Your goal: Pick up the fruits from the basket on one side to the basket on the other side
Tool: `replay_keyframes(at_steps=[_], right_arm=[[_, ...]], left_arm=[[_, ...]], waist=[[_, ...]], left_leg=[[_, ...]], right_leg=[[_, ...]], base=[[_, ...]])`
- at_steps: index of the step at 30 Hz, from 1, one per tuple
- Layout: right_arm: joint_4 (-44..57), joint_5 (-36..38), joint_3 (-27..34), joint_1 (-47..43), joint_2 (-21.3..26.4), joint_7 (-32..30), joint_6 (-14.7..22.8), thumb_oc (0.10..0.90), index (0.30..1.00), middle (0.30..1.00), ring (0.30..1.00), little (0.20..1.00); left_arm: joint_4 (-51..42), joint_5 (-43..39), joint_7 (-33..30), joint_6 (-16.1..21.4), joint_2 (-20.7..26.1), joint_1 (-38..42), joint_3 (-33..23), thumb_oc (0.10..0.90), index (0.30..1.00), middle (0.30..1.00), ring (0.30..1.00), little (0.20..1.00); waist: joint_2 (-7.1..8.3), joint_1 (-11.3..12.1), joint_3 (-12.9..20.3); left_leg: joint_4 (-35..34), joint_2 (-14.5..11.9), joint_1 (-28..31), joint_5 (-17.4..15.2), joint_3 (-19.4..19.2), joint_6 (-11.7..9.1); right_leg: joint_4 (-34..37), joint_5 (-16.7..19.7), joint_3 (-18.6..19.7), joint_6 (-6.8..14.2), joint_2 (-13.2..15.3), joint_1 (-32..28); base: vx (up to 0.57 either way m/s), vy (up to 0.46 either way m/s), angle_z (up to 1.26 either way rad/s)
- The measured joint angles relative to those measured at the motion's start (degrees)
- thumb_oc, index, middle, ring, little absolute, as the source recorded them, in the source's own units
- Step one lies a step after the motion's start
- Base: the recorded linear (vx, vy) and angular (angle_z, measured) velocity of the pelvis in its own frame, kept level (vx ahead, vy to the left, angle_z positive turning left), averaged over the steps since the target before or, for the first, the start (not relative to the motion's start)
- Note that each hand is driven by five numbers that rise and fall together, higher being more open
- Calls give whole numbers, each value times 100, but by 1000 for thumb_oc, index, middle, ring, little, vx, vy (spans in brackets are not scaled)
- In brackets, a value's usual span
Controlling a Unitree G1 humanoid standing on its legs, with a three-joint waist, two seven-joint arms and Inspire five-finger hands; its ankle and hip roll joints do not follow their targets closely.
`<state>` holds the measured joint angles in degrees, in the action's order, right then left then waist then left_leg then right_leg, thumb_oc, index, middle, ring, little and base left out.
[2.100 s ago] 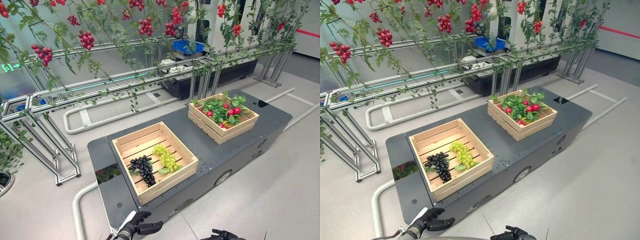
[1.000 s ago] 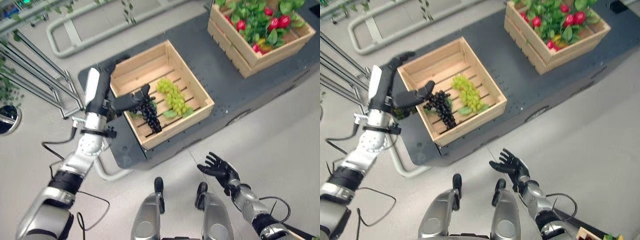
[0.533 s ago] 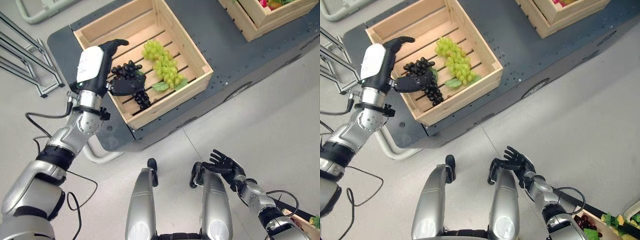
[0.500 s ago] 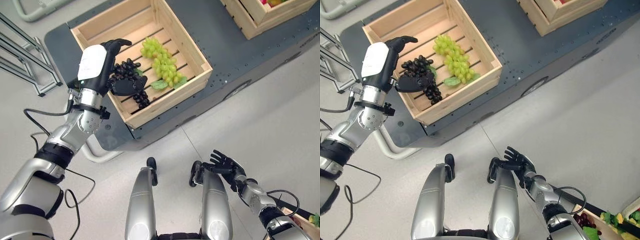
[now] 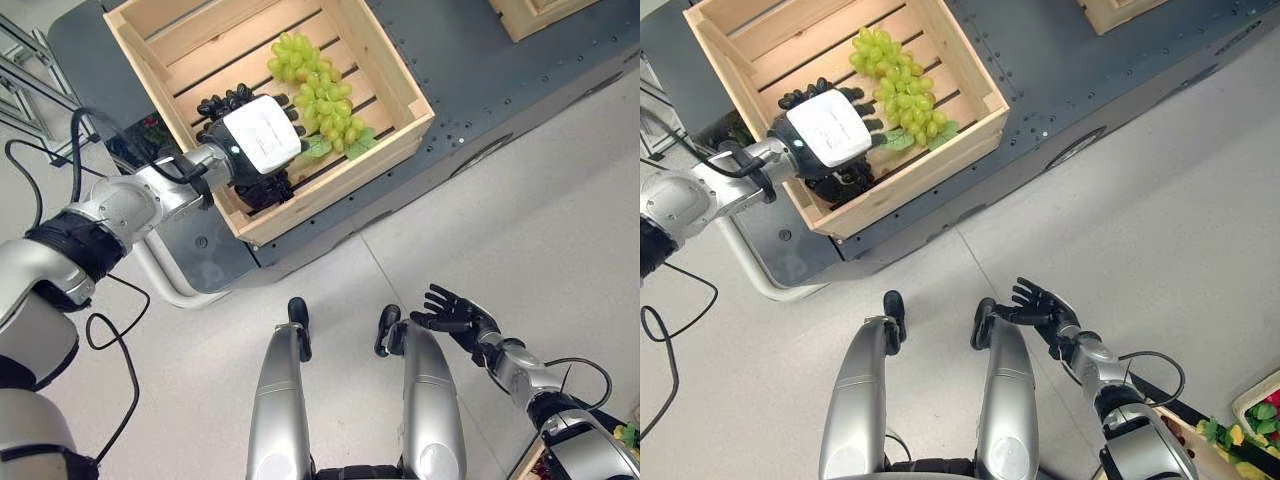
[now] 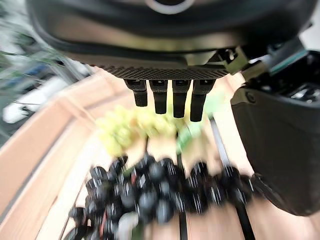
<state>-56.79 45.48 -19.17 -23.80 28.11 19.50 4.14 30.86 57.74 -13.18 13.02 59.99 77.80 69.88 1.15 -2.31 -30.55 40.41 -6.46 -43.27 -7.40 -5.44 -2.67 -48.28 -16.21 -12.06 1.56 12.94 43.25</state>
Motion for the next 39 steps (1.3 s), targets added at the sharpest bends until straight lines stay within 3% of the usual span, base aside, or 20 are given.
replay_keyframes(at_steps=[6, 11, 17, 27, 34, 39], right_arm=[[-190, 6, -14, 19, 31, 126, 11, 800, 900, 900, 900, 900], [-216, 0, -18, 60, 47, 250, 90, 800, 900, 900, 900, 900], [-199, -6, -20, 56, 47, 252, 130, 800, 900, 900, 900, 900], [-202, -4, -19, 53, 46, 252, 129, 800, 900, 900, 900, 900], [-274, 1, 40, 61, 38, 256, 131, 800, 900, 900, 900, 900], [-358, 41, 45, 55, 35, 261, 135, 800, 900, 900, 900, 900]], left_arm=[[-155, 3, 471, -172, 44, 354, 199, 800, 900, 900, 900, 900], [-106, -2, 211, -721, 279, 355, 191, 800, 900, 900, 900, 900], [-149, 308, -109, -764, 400, 354, 57, 800, 900, 900, 900, 900], [-172, 802, -157, -385, 398, 368, 47, 800, 900, 900, 900, 900], [-100, 925, -797, 92, 396, 375, 49, 800, 900, 900, 900, 900], [7, 1011, -834, 274, 319, 381, 52, 800, 900, 900, 900, 900]], waist=[[1, -8, 0], [2, 27, 1], [4, 60, 2], [6, 15, 2], [59, 18, 1], [92, -12, 0]], left_leg=[[51, -9, -233, 7, 39, 8], [96, -24, -320, 5, 45, 31], [90, -10, -318, 25, 47, 45], [98, -31, -380, 23, 42, 47], [135, -49, -552, 15, 52, 59], [233, -50, -755, -15, 47, 108]], right_leg=[[0, 4, -96, 3, 19, 150], [-24, 4, -139, 3, 29, 175], [1, 13, -134, 16, 40, 173], [13, 16, -134, 17, 22, 233], [22, 26, -140, 24, 3, 383], [21, 53, -139, 57, -7, 539]], base=[[6, 2, 4], [-5, -4, 3], [0, 0, 0], [0, 0, 0], [0, 0, 0], [0, 0, 0]])
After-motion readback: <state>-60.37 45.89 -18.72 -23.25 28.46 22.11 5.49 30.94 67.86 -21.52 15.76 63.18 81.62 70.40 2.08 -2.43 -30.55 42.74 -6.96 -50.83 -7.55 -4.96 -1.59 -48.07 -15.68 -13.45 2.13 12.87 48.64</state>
